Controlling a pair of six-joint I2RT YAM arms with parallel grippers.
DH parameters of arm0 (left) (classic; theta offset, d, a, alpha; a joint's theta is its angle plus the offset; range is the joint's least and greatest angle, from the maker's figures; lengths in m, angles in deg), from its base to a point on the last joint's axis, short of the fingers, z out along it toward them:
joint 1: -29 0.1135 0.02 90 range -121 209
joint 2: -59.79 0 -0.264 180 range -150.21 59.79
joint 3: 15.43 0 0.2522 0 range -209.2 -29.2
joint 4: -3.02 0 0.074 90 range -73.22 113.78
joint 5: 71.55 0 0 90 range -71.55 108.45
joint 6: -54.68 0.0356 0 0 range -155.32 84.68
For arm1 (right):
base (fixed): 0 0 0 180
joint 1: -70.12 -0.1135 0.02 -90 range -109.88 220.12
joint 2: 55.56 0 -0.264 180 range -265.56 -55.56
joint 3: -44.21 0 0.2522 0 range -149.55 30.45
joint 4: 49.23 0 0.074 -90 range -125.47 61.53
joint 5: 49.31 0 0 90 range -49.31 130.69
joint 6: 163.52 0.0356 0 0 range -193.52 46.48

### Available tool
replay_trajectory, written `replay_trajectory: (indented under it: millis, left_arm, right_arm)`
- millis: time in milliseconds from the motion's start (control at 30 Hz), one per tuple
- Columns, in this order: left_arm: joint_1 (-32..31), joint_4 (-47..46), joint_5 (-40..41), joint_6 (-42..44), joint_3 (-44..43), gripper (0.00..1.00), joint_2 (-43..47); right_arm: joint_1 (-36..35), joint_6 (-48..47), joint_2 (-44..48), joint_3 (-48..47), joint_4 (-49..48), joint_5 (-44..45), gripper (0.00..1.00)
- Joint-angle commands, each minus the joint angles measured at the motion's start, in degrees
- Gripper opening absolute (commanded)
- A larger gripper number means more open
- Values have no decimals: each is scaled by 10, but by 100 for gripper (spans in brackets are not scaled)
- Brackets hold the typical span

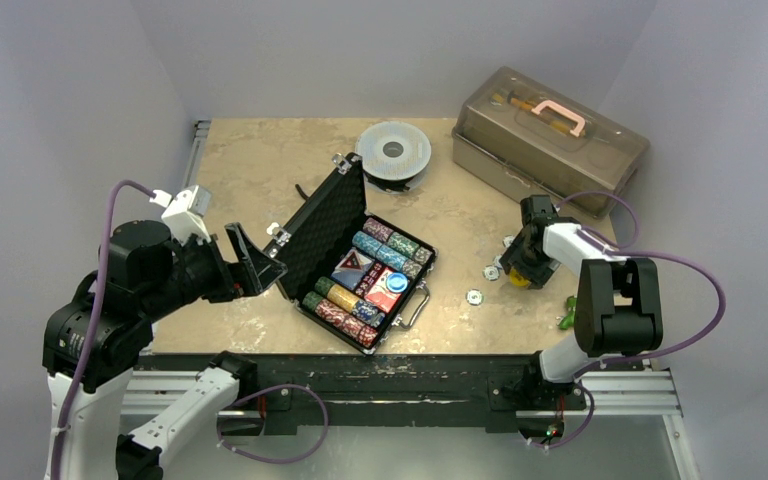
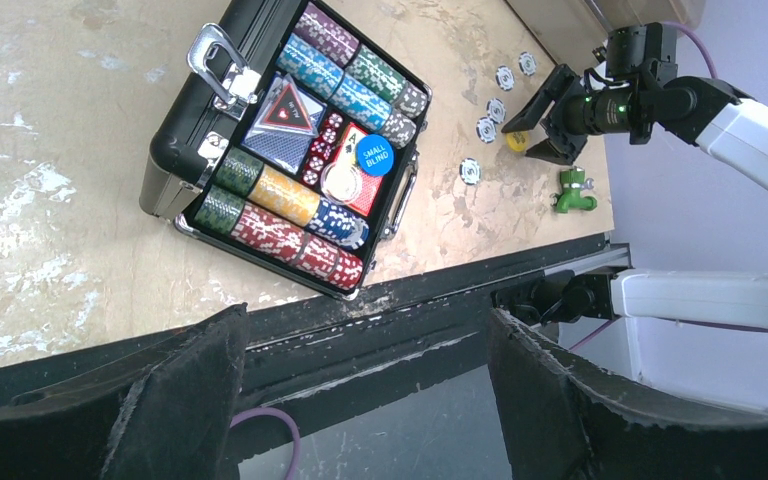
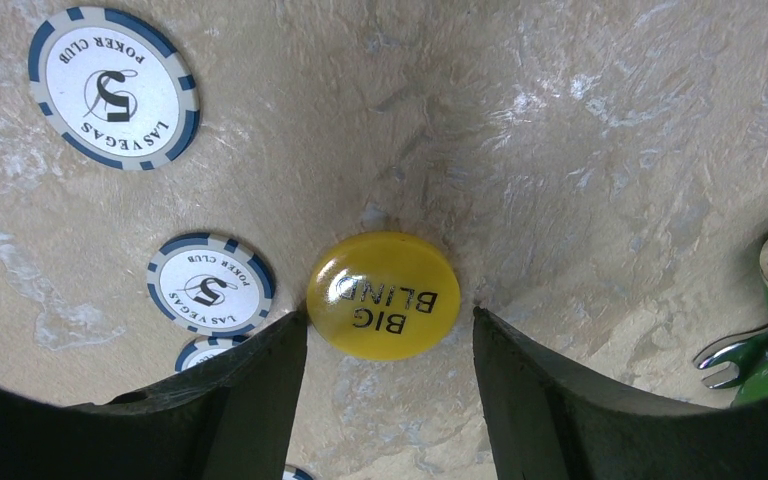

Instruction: Pack up texas hold em set

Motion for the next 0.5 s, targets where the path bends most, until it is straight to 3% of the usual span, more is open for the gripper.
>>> replay_trajectory:
  millis: [0, 467]
  left_arm:
    - [-4, -7, -3, 0, -11, 84, -7]
    - [-4, -9, -3, 1, -10, 84, -12]
  right_arm:
    - [2, -14, -21, -7, -10, 15, 61]
    - [2, -37, -37, -8, -22, 22, 61]
